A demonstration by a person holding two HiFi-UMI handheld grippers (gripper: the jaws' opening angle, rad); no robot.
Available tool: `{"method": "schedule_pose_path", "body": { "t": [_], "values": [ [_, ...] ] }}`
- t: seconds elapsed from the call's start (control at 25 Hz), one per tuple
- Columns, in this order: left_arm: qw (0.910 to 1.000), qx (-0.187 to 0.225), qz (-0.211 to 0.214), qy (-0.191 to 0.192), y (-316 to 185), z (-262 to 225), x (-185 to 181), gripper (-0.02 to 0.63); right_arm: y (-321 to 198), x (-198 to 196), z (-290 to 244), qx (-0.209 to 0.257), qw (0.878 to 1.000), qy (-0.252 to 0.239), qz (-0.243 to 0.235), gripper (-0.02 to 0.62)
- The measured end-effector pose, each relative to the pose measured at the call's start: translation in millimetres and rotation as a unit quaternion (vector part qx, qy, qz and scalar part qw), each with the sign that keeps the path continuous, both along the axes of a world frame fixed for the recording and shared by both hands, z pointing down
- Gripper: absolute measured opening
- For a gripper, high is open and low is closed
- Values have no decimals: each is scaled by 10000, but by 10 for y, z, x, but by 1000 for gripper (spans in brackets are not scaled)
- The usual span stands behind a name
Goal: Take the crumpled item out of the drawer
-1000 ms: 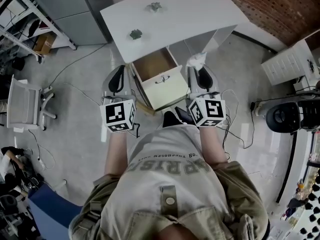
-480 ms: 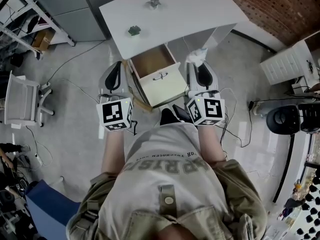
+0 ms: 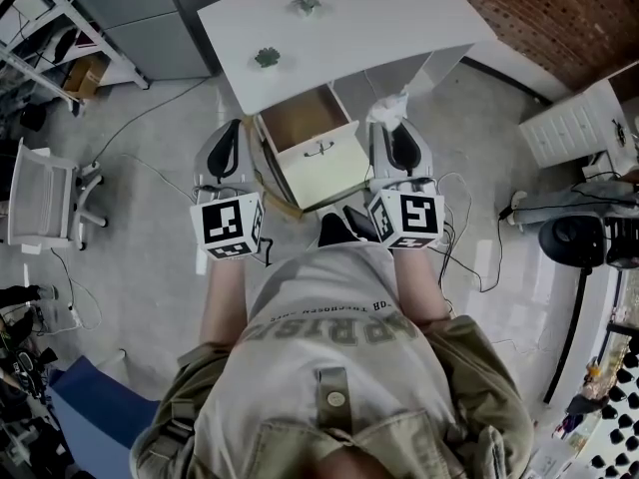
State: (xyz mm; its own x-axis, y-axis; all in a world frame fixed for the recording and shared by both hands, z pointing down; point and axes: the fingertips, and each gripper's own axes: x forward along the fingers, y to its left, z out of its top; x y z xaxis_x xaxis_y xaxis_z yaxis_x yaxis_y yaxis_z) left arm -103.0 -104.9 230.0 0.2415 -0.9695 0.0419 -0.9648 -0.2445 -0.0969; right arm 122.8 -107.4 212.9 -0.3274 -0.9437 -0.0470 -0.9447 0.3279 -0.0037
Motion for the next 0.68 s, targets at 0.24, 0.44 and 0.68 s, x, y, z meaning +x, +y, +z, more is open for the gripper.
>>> {"method": "schedule_pose_path", "body": {
  "t": [0.24,0.44,0.68],
  "values": [
    [10000,-18,-34,40,6,2,-28,6,22,36,-33,53,10000,47,47,80],
    [10000,-16,-5,94,-11,5,-20,6,4,100,-30,77,9999,35,123,80],
    [9999,14,10,108,23,-14,0,6,28,126,-50,84,9999,47,137,80]
  ]
}}
